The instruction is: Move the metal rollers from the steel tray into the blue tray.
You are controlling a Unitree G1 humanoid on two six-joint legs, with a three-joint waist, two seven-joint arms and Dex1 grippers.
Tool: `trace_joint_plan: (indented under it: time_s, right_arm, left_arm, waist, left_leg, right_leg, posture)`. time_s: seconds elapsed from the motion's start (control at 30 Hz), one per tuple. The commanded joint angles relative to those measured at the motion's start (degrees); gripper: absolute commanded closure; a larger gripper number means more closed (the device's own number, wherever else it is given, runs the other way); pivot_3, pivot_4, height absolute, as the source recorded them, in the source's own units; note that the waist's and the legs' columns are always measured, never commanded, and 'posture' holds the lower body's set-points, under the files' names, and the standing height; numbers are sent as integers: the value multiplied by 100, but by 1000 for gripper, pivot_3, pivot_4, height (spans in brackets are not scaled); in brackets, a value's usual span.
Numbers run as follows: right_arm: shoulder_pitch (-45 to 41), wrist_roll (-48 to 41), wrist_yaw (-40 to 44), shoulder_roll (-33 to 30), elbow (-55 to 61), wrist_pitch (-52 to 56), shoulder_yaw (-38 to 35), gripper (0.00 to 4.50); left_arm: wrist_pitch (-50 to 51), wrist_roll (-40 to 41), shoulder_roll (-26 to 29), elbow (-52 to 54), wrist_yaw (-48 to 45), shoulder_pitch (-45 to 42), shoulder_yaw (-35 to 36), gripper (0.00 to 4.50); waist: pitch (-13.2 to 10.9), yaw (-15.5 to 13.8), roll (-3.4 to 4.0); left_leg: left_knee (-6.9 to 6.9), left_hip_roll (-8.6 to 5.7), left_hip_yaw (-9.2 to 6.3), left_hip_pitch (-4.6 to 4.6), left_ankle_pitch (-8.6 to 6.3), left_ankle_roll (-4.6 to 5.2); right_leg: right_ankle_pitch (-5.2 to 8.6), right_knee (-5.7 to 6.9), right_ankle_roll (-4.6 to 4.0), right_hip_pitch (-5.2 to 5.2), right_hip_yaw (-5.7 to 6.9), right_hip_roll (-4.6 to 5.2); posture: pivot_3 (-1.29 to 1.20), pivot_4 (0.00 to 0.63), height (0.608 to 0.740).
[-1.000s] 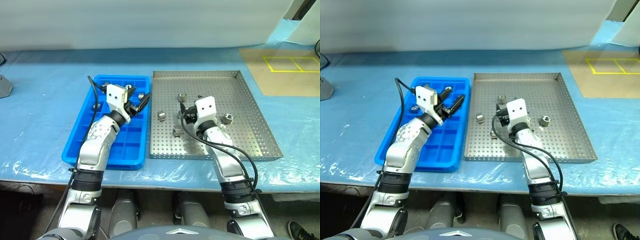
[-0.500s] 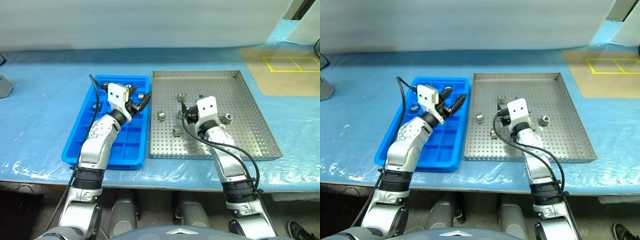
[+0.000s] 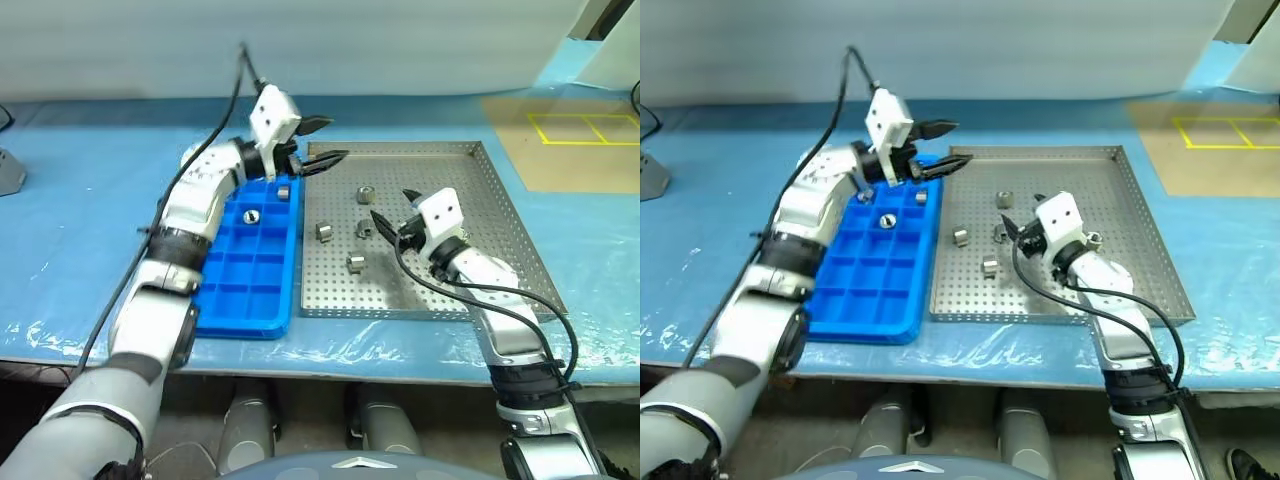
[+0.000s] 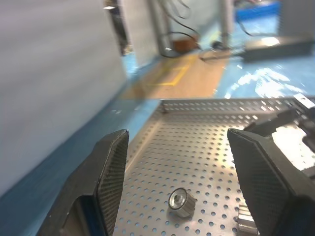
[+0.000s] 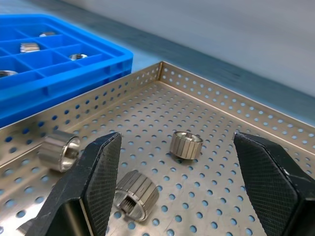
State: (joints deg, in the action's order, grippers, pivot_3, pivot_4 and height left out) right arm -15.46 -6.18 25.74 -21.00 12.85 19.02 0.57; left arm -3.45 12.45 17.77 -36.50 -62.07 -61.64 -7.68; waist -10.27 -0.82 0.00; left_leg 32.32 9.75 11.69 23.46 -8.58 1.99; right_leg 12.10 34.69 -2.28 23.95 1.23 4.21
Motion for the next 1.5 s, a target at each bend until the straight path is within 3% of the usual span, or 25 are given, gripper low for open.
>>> trace_joint_plan:
  time_s: [0.03,0.2,0.37,0.6,1.03,1.5]
  right_arm:
    - [28,-260,-77,75,501,191,-181,787]
    - [417,-74,-482,249,872,327,-87,787]
    - [796,44,-816,390,1198,430,-50,787]
    - [946,192,-1086,460,1188,405,-59,787]
    - [1021,347,-1320,641,1247,398,52,787]
    - [1078,541,-1487,682,1191,329,-22,787]
  left_arm:
    - [-994,-555,-130,-1217,-1040,-502,-513,1100]
    - [-2539,-1670,-22,-2506,-1797,-859,-1326,1100]
    - [-3443,-2848,145,-3341,-1167,-1299,-1916,1100]
    - [-3520,-3712,-93,-3788,-136,-1627,-2191,1100]
    - [-3474,-4473,-141,-4002,429,-1458,-2406,1100]
    - [-3445,-4670,-149,-4047,211,-1318,-2479,1100]
  waist:
    - [0,19,1]
    - [0,129,0]
    - [-1,171,-1]
    - [-1,186,-2]
    - [-2,356,-3]
    - [-2,614,-3]
  left_leg:
    - [1,0,3,0,-2,3]
    - [0,3,5,-1,-2,4]
    - [8,2,4,4,-3,4]
    - [13,1,5,-1,-5,8]
    - [19,2,4,3,-7,12]
    - [23,2,3,6,-11,17]
  right_leg:
    - [0,0,-1,0,-1,1]
    - [2,2,-4,2,2,1]
    - [2,2,-4,2,2,1]
    - [2,1,-3,-7,2,6]
    - [2,1,-3,-4,5,6]
    - [2,0,-4,-4,7,5]
  posture:
    - [-311,150,740]
    - [-388,150,740]
    - [-443,150,740]
    - [-472,150,740]
    - [-503,150,740]
    - [-529,150,740]
